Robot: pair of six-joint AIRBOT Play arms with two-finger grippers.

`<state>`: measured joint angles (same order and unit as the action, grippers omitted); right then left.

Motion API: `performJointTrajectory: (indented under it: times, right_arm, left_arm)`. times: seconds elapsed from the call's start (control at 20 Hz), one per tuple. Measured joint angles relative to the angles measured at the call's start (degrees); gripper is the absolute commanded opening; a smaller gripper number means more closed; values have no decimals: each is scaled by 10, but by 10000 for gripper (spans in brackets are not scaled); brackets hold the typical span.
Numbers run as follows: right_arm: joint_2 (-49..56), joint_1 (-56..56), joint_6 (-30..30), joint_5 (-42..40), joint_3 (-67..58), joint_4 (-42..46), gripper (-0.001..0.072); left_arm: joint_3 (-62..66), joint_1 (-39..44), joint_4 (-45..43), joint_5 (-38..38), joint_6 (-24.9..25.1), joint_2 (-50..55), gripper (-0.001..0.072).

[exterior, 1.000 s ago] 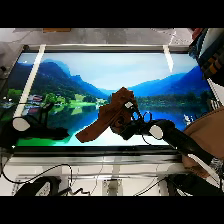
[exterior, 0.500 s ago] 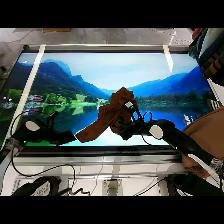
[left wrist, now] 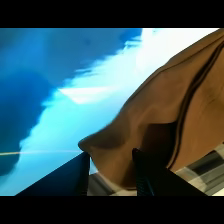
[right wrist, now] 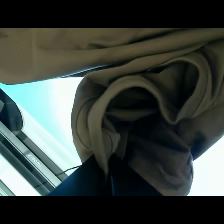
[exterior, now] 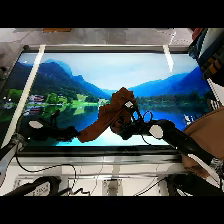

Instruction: Fold the clothes and pants, and hang the long-sleeved shirts on hangers.

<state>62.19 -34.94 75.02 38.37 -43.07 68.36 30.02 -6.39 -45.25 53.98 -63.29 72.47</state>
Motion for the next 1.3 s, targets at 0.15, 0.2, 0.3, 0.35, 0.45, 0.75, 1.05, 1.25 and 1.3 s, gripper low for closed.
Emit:
performJointTrajectory:
  times: [0.15,0.2,0.3,0.35,0.45,0.75,1.05,1.25,1.3]
  right_arm:
    - [0,0,0,0,0,-1,17]
    - [0,0,0,0,0,-1,17]
    - [0,0,0,0,0,-3,17]
    - [0,0,0,0,0,-4,17]
    - [0,0,0,1,-2,-5,17]
    - [0,17,17,2,-64,20,16]
    - [-4,148,44,56,-205,47,16]
    - [-23,269,49,85,-280,52,17]
    - [-31,297,49,89,-295,53,17]
  left_arm:
    - [0,12,10,-9,4,10,187]
    - [0,17,8,-17,5,13,71]
    - [0,24,7,-29,6,16,56]
    - [0,26,11,-33,6,16,16]
    - [1,28,26,-47,7,17,11]
    - [81,25,63,-51,8,-9,11]
    - [264,-56,77,-29,8,-111,10]
    - [344,-165,73,-31,7,-177,9]
    - [354,-193,73,-32,3,-192,10]
